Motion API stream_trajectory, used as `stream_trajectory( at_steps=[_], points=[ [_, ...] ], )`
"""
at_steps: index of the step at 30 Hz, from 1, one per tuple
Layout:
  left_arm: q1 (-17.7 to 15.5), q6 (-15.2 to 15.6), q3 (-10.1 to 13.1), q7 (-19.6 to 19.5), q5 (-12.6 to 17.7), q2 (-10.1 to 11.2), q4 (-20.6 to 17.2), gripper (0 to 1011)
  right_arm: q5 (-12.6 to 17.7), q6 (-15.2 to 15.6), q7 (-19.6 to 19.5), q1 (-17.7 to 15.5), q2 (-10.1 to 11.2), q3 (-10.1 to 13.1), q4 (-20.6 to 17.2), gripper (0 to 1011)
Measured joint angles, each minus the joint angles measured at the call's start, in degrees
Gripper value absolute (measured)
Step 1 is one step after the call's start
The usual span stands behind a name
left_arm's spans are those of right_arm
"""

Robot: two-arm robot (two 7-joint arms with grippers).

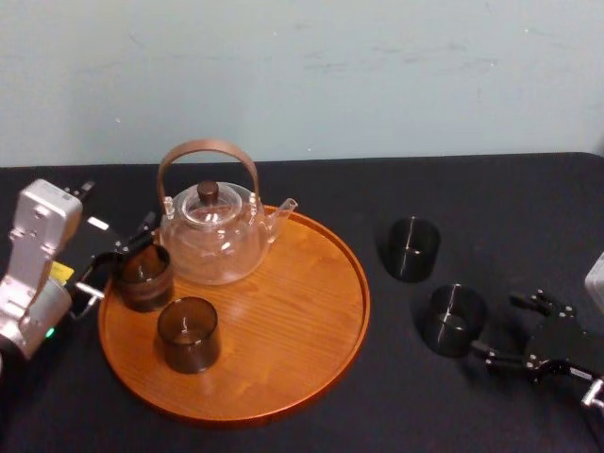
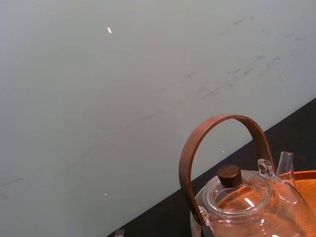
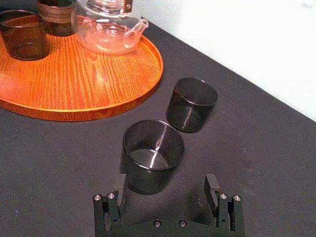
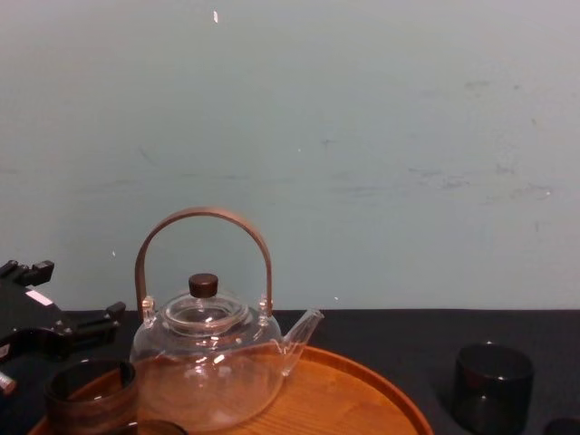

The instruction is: Pick up the glass from the table and place it on the tray.

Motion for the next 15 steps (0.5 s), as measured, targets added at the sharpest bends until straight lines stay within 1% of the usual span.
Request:
stream_trajectory(
  at_steps=[8, 15],
  points=[
    [0.0, 0.0, 0.0, 0.0, 0.0, 0.0, 0.0, 1001, -0.4, 1.0, 2.4, 2.1, -2.3, -0.6, 1.5, 1002],
    [0.0, 0.0, 0.0, 0.0, 0.0, 0.0, 0.0, 1001, 0.4, 2.6, 3.5, 2.8, -4.2, -0.1, 2.4, 1002]
  ],
)
